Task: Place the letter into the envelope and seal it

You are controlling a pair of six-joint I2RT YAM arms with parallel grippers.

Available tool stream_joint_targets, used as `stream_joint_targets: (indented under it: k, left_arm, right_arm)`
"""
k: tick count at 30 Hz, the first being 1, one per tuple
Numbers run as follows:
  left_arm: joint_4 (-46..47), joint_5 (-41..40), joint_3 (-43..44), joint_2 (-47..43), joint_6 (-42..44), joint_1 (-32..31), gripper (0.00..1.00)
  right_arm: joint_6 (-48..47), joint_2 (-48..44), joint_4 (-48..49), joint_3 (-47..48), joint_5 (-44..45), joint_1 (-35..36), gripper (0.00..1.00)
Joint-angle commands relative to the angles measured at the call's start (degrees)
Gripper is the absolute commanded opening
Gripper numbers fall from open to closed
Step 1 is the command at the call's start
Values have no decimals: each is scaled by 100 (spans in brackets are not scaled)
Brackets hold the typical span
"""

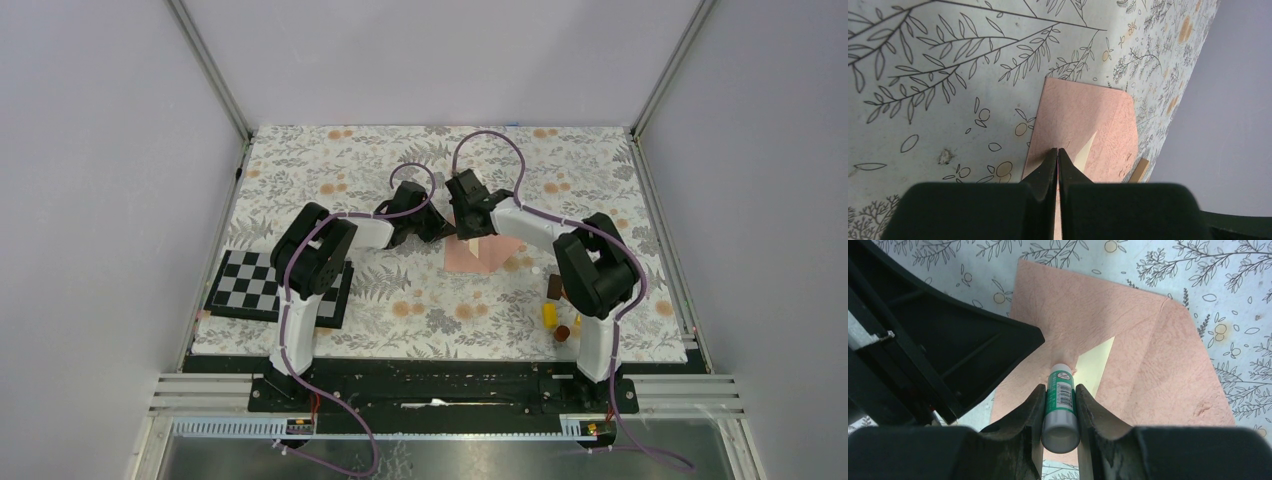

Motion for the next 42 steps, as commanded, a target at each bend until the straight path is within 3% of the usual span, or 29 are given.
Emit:
stream_joint_targets:
  k: [1, 18, 29, 42]
  left_arm:
    - [-367, -253, -178, 237, 98, 86, 0]
    - [-374, -256, -184, 261, 85, 103, 0]
    - [-376, -272, -184, 259, 63, 103, 0]
    - [-383, -280, -187, 283, 12, 103, 0]
  right_arm:
    - [-43, 321, 55, 96, 377, 24, 0]
    - [-201, 501, -311, 478, 349, -61, 0]
    - [-425, 409, -1005, 737, -273, -50, 0]
    - [-390, 367, -1149, 603, -721, -1, 0]
